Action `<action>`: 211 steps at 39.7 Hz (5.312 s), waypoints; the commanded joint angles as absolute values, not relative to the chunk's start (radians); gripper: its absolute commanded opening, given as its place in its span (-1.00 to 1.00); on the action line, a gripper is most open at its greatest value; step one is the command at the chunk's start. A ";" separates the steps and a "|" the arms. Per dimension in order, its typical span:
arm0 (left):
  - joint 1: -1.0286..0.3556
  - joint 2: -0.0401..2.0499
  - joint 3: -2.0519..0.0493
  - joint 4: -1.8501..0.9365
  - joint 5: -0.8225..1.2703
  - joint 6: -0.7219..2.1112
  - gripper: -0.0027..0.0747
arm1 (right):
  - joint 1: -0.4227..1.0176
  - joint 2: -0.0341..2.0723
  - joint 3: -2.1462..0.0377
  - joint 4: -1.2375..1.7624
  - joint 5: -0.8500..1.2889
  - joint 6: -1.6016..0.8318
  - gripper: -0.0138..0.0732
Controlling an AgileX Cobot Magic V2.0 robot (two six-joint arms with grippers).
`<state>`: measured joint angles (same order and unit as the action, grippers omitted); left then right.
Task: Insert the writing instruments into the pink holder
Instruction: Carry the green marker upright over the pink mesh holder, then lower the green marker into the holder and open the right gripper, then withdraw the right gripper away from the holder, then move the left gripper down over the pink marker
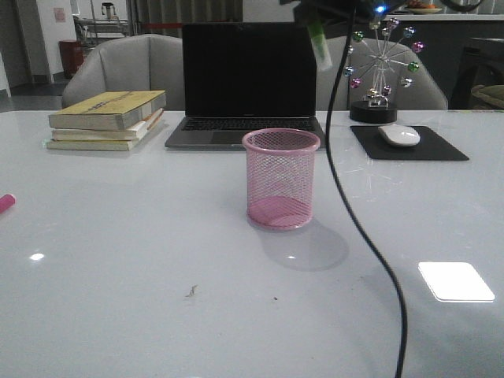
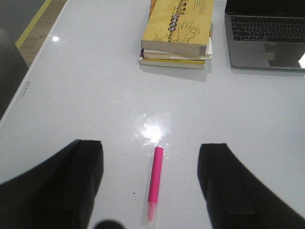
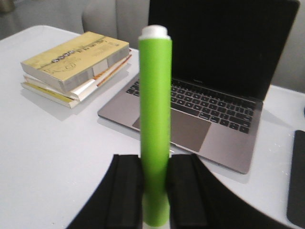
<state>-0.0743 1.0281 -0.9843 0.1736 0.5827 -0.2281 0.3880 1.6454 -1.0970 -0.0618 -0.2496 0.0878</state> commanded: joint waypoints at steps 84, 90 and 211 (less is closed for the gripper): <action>-0.081 1.014 -1.018 0.175 0.513 -0.228 0.34 | 0.323 1.517 -1.114 -0.210 -0.065 0.170 0.05; -0.081 1.014 -1.018 0.175 0.513 -0.228 0.34 | 0.227 1.369 -1.133 -0.260 0.056 0.167 0.05; -0.081 1.862 -1.510 0.087 0.882 -0.111 0.34 | 0.004 0.710 -0.643 -0.345 0.450 0.271 0.05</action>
